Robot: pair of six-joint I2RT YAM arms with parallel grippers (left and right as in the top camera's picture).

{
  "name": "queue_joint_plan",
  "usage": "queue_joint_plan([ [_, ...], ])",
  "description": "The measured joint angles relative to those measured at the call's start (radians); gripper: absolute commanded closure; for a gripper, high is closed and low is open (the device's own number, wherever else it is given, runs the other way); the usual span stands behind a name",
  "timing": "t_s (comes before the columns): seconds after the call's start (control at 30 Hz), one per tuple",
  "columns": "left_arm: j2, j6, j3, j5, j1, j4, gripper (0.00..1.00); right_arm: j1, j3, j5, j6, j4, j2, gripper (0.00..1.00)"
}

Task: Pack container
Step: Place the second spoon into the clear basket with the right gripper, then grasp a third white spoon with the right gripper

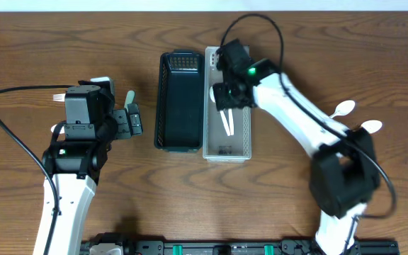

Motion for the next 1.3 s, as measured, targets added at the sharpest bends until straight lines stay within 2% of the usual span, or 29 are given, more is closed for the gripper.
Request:
queue_joint_plan([
  [0.17,0.0,0.0,0.0,0.0,0.0,0.0,0.02,-0.136,0.041,0.124,-0.035,-0.055,-0.208,0.59],
  [0.23,0.0,0.0,0.0,0.0,0.0,0.0,0.02,-0.227,0.062,0.17,-0.019,-0.13,-0.253,0.56],
  [0.3,0.0,0.0,0.0,0.0,0.0,0.0,0.02,-0.325,0.06,0.21,0.031,-0.2,-0.267,0.46],
  [0.33,0.0,0.0,0.0,0.0,0.0,0.0,0.02,-0.369,0.049,0.223,0.061,-0.227,-0.261,0.44],
  [0.43,0.0,0.0,0.0,0.0,0.0,0.0,0.02,-0.477,-0.026,0.222,0.166,-0.27,-0.211,0.5],
  [0.47,0.0,0.0,0.0,0.0,0.0,0.0,0.02,-0.507,-0.061,0.204,0.203,-0.263,-0.188,0.56],
  [0.5,0.0,0.0,0.0,0.0,0.0,0.0,0.02,-0.526,-0.088,0.19,0.224,-0.257,-0.169,0.56],
  [0.6,0.0,0.0,0.0,0.0,0.0,0.0,0.02,-0.579,-0.181,0.15,0.311,-0.211,-0.12,0.47],
  [0.77,0.0,0.0,0.0,0.0,0.0,0.0,0.02,-0.635,-0.288,0.116,0.4,-0.09,-0.114,0.46],
  [1.1,0.0,0.0,0.0,0.0,0.0,0.0,0.02,-0.678,-0.421,0.101,0.478,0.124,-0.115,0.53],
  [1.3,0.0,0.0,0.0,0.0,0.0,0.0,0.02,-0.678,-0.441,0.098,0.507,0.223,-0.115,0.55],
])
